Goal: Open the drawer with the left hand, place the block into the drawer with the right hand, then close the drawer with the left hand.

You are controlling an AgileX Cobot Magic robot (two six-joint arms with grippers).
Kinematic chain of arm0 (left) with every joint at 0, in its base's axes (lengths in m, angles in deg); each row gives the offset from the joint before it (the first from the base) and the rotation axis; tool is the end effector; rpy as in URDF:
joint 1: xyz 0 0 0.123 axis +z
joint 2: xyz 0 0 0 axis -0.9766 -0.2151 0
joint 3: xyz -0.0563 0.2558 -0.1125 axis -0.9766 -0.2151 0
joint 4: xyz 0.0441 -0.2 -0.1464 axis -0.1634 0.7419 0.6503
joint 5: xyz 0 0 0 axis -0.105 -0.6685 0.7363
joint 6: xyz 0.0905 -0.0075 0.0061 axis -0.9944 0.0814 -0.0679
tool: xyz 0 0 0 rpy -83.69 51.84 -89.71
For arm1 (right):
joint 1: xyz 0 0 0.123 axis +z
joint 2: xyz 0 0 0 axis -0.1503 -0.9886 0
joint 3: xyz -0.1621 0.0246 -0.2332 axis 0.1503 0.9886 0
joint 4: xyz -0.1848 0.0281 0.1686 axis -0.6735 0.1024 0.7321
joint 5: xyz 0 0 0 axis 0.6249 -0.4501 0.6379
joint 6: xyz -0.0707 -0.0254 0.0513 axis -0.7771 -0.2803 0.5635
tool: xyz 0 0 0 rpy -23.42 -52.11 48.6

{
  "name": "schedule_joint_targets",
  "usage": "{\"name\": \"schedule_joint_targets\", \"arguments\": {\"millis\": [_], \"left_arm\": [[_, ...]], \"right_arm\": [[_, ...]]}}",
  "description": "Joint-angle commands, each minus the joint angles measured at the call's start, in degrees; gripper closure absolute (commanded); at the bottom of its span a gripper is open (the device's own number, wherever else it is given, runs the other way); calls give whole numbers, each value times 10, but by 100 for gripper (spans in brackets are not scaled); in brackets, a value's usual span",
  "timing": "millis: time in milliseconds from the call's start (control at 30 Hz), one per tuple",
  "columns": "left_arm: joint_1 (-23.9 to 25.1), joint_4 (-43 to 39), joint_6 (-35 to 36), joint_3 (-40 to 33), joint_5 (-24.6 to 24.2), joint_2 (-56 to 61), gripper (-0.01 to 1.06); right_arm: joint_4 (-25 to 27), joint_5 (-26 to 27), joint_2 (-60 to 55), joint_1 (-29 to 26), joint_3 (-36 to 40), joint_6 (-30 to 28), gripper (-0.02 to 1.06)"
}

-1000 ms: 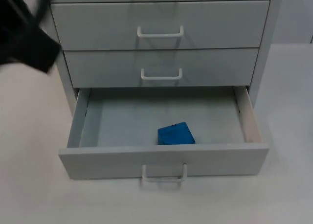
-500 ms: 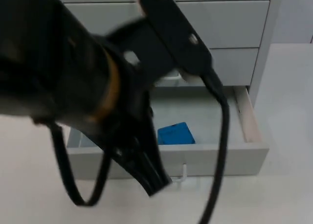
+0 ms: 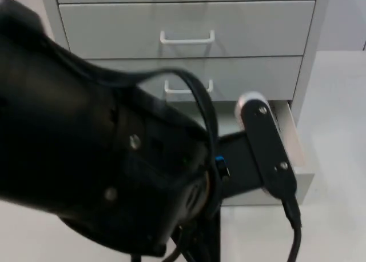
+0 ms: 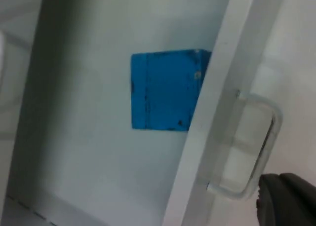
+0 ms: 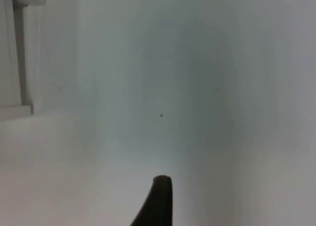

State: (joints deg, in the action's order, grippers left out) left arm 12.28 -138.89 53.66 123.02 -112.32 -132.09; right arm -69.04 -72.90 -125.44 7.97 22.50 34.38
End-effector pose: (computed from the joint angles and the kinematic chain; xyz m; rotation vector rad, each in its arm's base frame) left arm 0.1669 -0.2578 0.1432 1.5232 2.0249 0.3552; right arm 0.1942 -0.0018 0.2670 0.0442 2.6704 0.0104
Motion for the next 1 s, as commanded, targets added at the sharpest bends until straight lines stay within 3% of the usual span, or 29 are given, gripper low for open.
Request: {"name": "schedule_joint_targets", "arguments": {"millis": [0, 267, 400, 667, 967], "left_arm": [[-3, -25, 21, 2, 10, -9, 105], [3, -122, 106, 2, 4, -46, 105], [19, -131, 114, 2, 29, -60, 105], [79, -190, 161, 2, 32, -82, 105], [149, -368, 319, 2, 28, -82, 105]], "right_arm": [[1, 4, 4, -1, 2, -6, 26], [0, 5, 4, -1, 2, -6, 26], [0, 5, 4, -1, 2, -6, 26], [0, 11, 4, -1, 2, -6, 26], [1, 12, 4, -1, 2, -6, 26]]}}
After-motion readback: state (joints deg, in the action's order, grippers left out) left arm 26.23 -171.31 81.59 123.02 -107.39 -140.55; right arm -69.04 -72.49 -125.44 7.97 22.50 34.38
